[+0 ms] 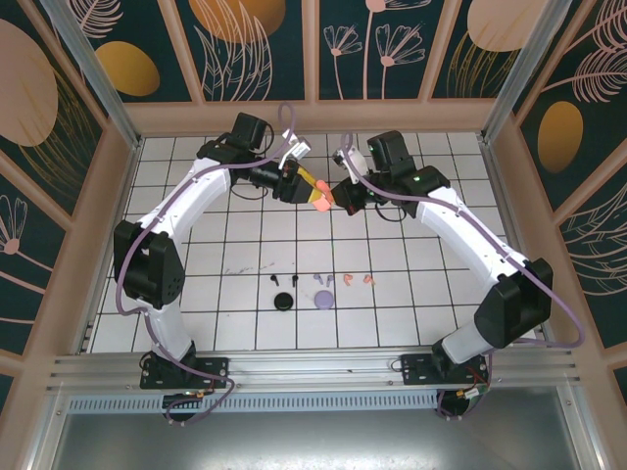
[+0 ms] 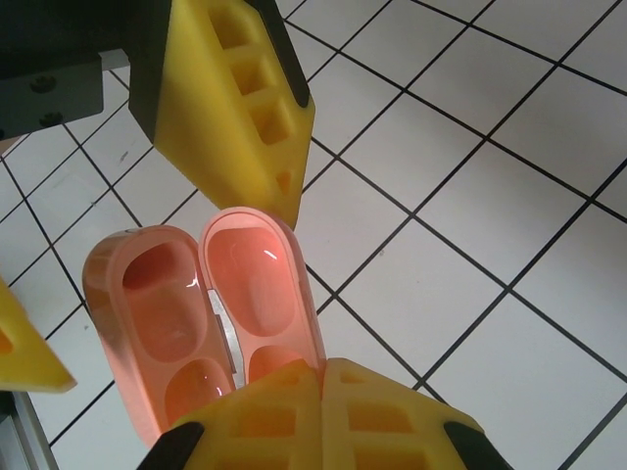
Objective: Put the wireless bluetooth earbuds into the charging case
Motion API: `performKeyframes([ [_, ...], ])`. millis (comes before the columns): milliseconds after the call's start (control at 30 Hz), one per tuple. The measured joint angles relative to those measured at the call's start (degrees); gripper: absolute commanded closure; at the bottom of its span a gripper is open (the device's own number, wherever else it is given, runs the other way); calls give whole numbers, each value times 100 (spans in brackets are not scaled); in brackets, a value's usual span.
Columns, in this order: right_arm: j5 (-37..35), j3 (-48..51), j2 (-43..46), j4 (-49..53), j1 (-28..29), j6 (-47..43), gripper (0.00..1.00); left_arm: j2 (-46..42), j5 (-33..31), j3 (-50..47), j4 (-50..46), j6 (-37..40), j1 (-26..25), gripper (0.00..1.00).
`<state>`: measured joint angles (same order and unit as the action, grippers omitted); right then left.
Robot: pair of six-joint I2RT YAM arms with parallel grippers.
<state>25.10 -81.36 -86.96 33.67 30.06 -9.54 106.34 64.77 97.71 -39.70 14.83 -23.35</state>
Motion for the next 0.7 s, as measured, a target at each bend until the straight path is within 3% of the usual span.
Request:
performKeyframes([
  [200,-11,-87,-92,87,59,-63,100,0,-4,-37,-122,151,11,49],
  [700,-133,-330,-151,262,208,-114,100,0,162,-151,-420,492,11,51],
])
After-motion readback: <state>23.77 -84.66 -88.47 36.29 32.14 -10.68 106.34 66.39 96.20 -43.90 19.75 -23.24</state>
